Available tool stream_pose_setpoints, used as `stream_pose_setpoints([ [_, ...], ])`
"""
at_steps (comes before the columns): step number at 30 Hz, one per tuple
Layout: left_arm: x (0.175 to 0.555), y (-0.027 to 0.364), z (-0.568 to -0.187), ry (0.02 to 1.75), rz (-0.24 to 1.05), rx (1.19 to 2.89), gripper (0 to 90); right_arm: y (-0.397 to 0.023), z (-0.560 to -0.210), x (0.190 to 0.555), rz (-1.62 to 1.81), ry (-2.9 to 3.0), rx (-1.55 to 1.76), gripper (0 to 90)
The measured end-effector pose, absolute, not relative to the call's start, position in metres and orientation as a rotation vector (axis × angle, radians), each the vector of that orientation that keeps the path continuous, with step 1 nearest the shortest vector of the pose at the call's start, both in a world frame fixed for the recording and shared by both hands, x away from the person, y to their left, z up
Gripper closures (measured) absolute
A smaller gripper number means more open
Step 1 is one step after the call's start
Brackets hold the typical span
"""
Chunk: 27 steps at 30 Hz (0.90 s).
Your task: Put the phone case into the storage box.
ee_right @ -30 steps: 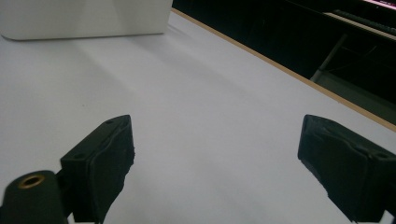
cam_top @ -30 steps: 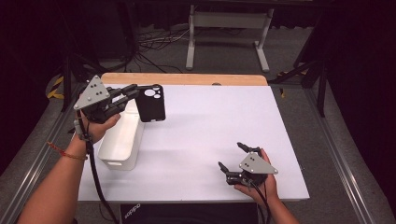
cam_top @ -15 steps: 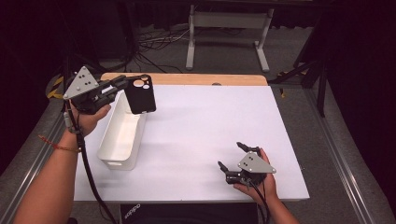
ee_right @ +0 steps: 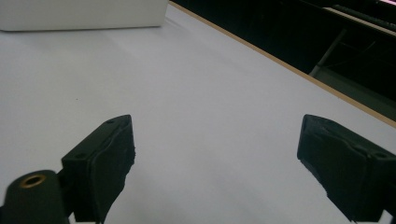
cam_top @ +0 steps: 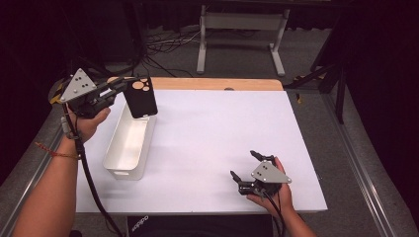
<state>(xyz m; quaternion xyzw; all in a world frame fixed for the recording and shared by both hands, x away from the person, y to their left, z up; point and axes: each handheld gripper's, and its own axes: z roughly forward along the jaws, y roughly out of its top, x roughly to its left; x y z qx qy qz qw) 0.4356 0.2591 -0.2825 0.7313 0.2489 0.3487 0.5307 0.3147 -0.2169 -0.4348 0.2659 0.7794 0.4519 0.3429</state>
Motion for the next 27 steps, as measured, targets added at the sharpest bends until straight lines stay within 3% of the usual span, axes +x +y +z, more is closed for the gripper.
stream_pose_setpoints([
  [27, 0.477, 0.284, -0.319, 0.679, 0.830, 1.725, 81.0, -0.220, -0.434, 0.318, 1.171, 2.030, 0.718, 12.5],
])
